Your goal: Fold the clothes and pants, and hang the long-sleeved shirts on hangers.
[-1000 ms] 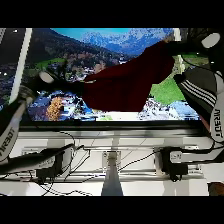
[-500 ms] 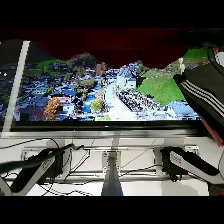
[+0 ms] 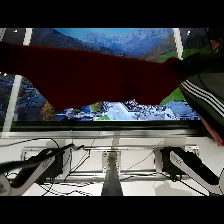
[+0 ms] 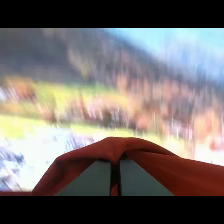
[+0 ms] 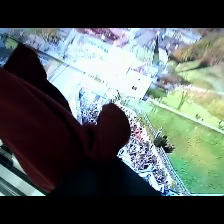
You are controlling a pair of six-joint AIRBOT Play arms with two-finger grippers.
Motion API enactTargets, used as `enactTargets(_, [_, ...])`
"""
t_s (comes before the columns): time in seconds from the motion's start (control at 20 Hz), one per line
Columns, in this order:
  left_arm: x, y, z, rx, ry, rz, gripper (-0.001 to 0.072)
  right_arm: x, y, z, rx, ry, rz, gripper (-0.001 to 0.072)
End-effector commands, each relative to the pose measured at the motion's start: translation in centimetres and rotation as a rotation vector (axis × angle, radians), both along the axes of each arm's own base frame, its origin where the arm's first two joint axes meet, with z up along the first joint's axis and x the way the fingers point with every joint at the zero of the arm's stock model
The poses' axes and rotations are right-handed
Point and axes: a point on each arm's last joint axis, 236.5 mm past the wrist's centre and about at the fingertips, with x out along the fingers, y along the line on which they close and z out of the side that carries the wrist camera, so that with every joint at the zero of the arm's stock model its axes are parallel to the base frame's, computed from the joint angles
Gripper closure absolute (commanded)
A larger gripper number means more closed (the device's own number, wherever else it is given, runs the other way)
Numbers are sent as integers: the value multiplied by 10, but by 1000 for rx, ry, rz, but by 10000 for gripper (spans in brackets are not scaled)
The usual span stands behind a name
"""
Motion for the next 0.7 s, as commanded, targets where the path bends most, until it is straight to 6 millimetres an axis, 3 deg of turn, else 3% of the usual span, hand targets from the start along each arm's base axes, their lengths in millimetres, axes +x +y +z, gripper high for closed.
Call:
enactTargets(0.0, [44, -17, -95, -66, 198, -62, 696, 33, -10, -61, 44, 5, -127, 691])
enactTargets(0.1, [79, -38, -139, -114, 223, -87, 696, 64, -30, -101, 42, -49, -259, 690])
enactTargets(0.2, [112, -58, -178, -152, 213, -86, 690, 88, -50, -128, 34, -106, -366, 690])
enactTargets(0.25, [121, -66, -193, -159, 217, -88, 485, 97, -58, -136, 29, -128, -403, 690])
enactTargets(0.3, [124, -72, -206, -159, 229, -93, 22, 104, -63, -141, 25, -142, -428, 690])
enactTargets(0.45, [108, -81, -228, -167, 330, -129, -7, 117, -73, -143, 14, -181, -465, 690])
enactTargets(0.55, [75, -85, -244, -178, 477, -177, 6, 119, -75, -141, 13, -193, -472, 690])
enactTargets(0.65, [27, -103, -262, -231, 681, -255, 6, 119, -75, -141, 13, -193, -472, 690])
